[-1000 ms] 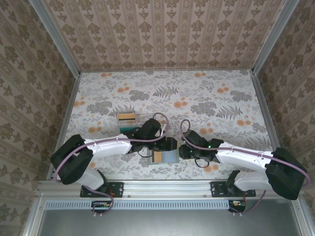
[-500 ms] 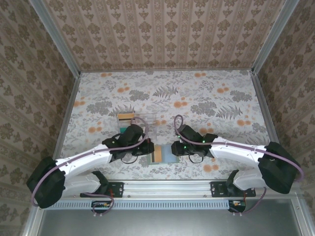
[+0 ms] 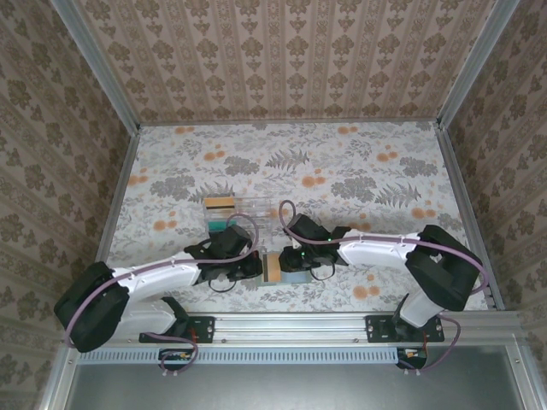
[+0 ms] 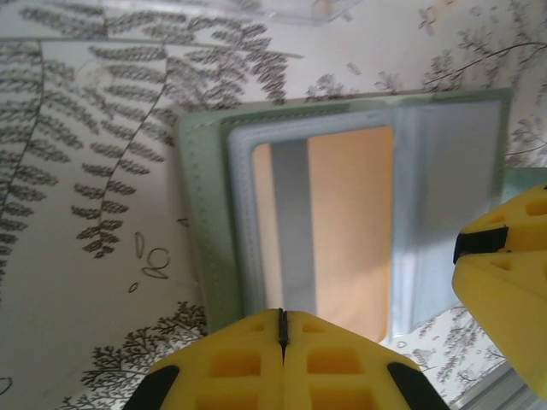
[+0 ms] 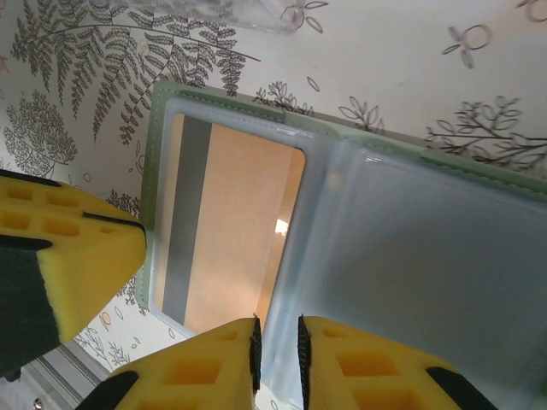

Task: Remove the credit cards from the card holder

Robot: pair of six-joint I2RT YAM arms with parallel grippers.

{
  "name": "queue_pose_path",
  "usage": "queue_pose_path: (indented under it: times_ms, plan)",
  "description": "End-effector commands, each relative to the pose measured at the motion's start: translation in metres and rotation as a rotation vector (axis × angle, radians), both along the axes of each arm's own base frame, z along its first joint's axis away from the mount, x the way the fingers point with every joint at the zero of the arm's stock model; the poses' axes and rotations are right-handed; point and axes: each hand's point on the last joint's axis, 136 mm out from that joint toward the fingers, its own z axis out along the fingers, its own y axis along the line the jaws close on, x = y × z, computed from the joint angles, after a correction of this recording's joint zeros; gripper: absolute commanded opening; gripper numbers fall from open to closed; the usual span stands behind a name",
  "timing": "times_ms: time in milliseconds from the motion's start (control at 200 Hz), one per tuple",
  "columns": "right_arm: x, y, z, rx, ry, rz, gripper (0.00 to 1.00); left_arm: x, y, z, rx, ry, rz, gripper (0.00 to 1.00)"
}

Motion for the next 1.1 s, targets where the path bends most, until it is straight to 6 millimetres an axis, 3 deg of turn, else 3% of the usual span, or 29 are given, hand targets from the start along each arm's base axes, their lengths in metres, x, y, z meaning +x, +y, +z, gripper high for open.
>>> queue_pose_path:
  times_ms: [0,270,480,575,775,1095]
  plan:
    - [-0.001,0.015,0.001,0.039,0.036,0.008,0.22,-0.002,0.002,-0.007,0.003,0.018,0.023,0.00]
    - [0.000,0.014,-0.010,0.012,0.068,-0.005,0.22,-0.007,0.005,-0.020,0.030,0.054,0.032,0.00]
    - [-0.002,0.015,-0.013,0.018,0.085,-0.005,0.22,-0.007,-0.001,-0.019,0.032,0.052,0.015,0.00]
    - [-0.002,0.014,-0.012,0.017,0.086,-0.008,0.15,-0.007,-0.001,-0.019,0.036,0.053,0.013,0.00]
    - [0.000,0.002,-0.014,0.008,0.086,-0.043,0.00,-0.007,0.006,-0.020,0.067,0.057,0.035,0.00]
    - [0.000,-0.025,-0.016,0.007,0.096,-0.095,0.00,-0.011,0.021,-0.028,0.114,0.082,0.069,0.00]
